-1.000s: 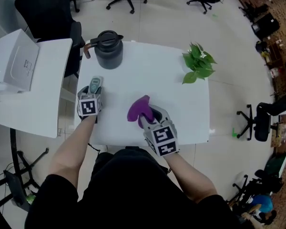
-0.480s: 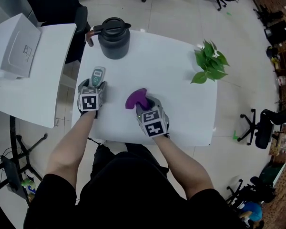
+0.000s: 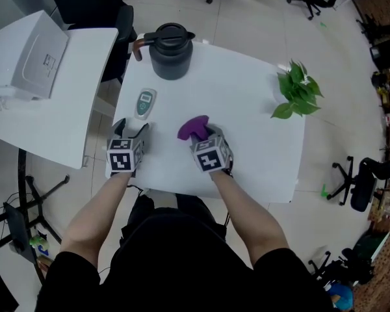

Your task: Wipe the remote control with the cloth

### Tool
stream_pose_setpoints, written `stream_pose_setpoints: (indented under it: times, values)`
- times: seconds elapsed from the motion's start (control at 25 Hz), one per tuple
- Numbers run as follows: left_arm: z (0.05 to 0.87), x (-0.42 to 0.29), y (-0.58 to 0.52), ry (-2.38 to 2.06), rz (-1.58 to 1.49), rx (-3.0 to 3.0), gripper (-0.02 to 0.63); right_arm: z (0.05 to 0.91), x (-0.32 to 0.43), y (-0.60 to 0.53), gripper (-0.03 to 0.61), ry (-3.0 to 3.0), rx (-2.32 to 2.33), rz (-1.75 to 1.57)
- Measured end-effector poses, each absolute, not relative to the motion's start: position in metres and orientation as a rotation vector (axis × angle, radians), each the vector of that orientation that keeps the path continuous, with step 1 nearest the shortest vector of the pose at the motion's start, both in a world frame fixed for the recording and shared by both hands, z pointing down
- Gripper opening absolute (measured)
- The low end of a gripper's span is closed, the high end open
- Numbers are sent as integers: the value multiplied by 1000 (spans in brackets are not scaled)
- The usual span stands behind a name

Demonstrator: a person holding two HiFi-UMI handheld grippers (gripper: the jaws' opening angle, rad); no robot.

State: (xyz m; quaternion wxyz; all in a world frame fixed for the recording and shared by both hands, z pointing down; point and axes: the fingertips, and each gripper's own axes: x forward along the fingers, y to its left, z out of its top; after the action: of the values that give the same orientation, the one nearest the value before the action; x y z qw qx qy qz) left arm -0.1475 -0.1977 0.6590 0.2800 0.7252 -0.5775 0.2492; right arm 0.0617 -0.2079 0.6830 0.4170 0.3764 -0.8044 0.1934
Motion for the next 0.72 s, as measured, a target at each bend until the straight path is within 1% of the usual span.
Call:
stream_pose_setpoints:
  times: [0.08, 0.12, 0.28, 0.44, 0.52, 0.56, 0.6, 0.72]
  values:
    - [652, -149, -190, -1538, 664, 1967, 333, 678, 62, -207, 214, -2018, 945, 479]
    - [646, -150, -187, -1531, 658, 1981, 333, 672, 63, -206, 238, -2021, 951, 474]
    - [612, -150, -178, -1497, 593, 2082, 333, 625, 62, -202, 242, -2078, 1033, 393]
    - [566, -143, -166, -1406, 546, 2250, 331, 566, 34, -183, 239, -2182, 1129, 325]
    - [543, -138, -157, -1349, 529, 2350, 305, 540, 14, -170, 229, -2236, 1181, 319]
    - [534, -138, -153, -1329, 523, 2400, 296, 528, 5, -164, 213, -2259, 1207, 316]
    - [527, -138, -149, -1313, 518, 2447, 279, 517, -4, -158, 190, -2276, 1231, 314]
    - [502, -136, -132, -1248, 498, 2556, 221, 493, -26, -139, 151, -2304, 1287, 299]
